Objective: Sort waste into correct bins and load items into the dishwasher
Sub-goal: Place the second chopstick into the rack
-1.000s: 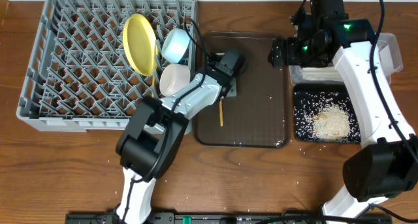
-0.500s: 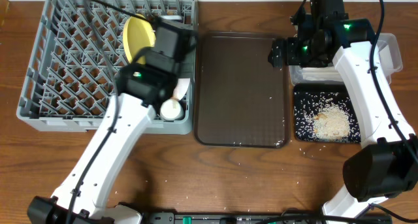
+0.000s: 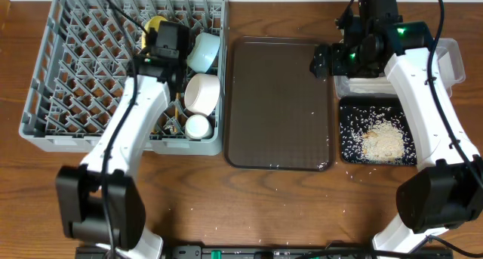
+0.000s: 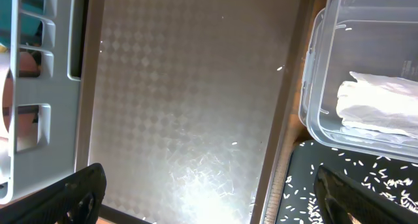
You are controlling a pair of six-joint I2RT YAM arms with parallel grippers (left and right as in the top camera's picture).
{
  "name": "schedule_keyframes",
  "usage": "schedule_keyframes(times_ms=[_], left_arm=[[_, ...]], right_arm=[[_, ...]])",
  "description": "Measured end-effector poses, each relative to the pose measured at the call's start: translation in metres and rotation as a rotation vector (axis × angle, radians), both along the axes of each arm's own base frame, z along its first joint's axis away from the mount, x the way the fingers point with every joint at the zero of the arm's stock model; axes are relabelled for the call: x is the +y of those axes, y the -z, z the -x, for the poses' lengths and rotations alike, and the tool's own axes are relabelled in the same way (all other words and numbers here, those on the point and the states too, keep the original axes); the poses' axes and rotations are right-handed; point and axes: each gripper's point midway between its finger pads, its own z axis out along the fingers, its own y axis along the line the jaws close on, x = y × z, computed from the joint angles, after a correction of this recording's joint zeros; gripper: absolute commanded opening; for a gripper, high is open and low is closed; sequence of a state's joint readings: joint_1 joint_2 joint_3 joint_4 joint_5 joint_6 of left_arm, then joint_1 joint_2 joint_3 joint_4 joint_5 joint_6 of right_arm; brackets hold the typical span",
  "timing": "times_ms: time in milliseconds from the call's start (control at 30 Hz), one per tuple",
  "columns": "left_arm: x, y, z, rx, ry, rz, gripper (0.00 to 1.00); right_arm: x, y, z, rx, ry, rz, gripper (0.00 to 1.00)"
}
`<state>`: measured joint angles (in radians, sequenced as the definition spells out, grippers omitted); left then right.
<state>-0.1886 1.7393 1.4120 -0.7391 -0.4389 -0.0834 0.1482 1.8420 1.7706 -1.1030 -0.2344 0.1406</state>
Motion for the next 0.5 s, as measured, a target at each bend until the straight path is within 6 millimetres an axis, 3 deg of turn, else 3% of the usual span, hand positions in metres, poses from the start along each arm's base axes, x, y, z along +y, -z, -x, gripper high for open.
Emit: schedule_keyframes(times_ms=[167, 500], left_arm=[[-0.001, 0.017, -0.001, 0.046, 0.013, -0.016, 0.07], [-0.001, 0.017, -0.003, 0.039, 0.009, -0.017, 0.08]], right_arm=[[0.0, 0.0, 0.0, 0.0, 0.0, 0.0, 0.99], [0.0, 0.0, 0.0, 0.0, 0.0, 0.0, 0.99]])
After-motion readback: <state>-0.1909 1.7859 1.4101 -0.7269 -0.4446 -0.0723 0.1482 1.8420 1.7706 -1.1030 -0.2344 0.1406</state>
